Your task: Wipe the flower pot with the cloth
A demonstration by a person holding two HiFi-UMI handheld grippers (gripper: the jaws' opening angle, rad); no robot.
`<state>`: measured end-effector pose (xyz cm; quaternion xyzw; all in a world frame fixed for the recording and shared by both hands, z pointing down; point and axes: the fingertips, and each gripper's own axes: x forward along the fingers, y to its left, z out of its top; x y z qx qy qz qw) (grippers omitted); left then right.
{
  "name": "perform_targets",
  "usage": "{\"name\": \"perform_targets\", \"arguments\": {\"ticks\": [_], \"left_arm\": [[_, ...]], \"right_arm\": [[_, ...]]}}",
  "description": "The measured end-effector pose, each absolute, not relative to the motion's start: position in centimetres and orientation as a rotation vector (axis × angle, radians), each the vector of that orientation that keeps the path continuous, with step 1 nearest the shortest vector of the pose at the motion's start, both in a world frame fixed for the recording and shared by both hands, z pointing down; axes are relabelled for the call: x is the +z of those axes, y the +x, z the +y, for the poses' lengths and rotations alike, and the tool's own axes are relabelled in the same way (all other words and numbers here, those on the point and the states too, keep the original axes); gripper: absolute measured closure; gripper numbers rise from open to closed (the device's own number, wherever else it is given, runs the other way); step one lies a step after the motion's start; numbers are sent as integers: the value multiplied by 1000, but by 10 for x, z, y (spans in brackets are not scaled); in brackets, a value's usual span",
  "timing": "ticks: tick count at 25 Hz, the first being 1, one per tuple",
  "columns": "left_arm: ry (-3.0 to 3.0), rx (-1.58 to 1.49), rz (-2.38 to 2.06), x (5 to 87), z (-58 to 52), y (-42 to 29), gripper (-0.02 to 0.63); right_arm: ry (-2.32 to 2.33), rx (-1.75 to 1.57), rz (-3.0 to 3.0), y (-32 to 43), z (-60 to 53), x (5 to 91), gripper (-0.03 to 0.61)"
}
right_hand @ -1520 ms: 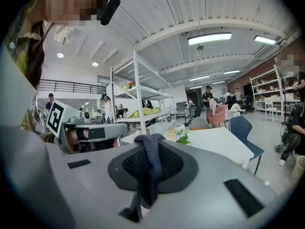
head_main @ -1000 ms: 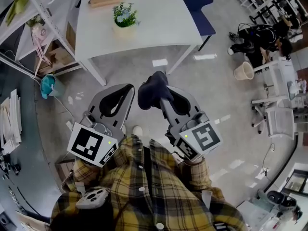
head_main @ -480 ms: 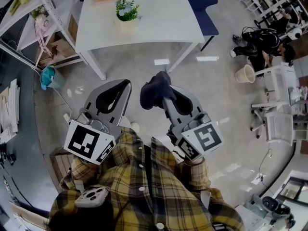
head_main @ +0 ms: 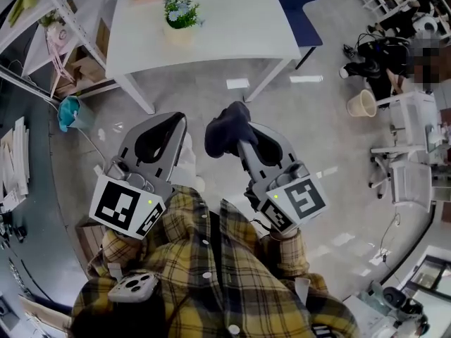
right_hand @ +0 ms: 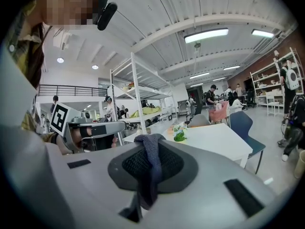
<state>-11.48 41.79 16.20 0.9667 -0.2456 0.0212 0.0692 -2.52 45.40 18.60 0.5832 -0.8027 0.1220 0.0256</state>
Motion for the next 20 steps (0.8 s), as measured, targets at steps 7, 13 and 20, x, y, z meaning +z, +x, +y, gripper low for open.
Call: {"name": "perform_targets", "arguments": {"ticks": [7,13,20], "left_arm": [[2902,53,-732,165,369,-97,604],[2906,53,-715,161,314,-80,604],[2910,46,-728,155,245,-74,604]], "right_arm": [[1810,381,-2451,-8,411,191,565],[1816,388,-2442,7,356,186,565],[1826,364,-2440,21,280,176,565]]}}
